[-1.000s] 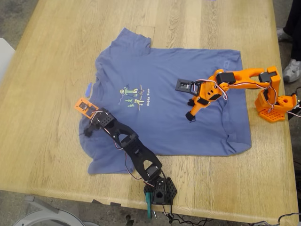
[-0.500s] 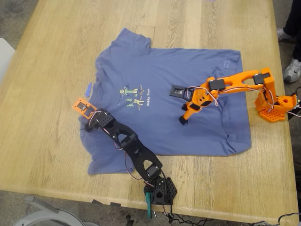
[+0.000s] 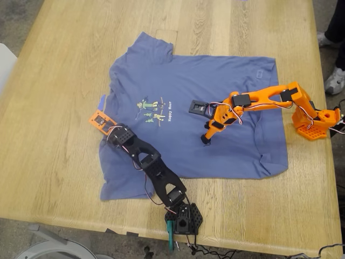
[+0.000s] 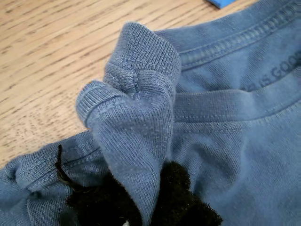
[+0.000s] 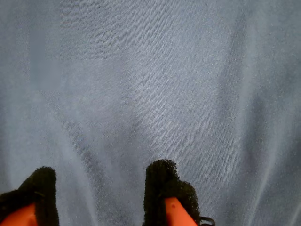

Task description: Fold a T-shirt

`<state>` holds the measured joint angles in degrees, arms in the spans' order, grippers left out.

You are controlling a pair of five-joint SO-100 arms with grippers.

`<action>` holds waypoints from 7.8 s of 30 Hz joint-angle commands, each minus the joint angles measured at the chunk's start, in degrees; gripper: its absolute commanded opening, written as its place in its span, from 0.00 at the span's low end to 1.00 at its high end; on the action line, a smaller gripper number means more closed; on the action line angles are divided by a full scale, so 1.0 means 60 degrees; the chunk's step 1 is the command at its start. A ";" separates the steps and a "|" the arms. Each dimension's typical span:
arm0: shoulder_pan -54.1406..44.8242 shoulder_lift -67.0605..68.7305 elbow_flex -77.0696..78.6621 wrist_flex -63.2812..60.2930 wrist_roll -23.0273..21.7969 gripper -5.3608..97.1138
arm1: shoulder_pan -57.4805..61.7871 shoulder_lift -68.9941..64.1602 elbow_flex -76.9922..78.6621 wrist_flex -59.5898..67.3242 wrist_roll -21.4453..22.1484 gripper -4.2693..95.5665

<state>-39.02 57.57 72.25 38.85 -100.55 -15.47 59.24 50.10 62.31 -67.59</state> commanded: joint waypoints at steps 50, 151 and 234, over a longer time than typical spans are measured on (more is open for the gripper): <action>0.1450 0.6987 0.4966 -0.0220 -0.0308 0.05 | -0.0542 -0.8774 -0.9536 0.2183 0.0249 0.20; 1.4912 -0.0322 -0.3032 0.2900 -0.0132 0.19 | 0.6841 -0.6797 -0.9595 0.2607 0.0937 0.04; 1.1265 -0.9316 -1.4941 0.7690 0.1333 0.25 | 0.5757 -0.5479 -0.9580 0.4365 0.1055 0.04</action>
<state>34.37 3.34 -16.35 87.98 -93.52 18.90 21.27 -6.42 88.42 -61.00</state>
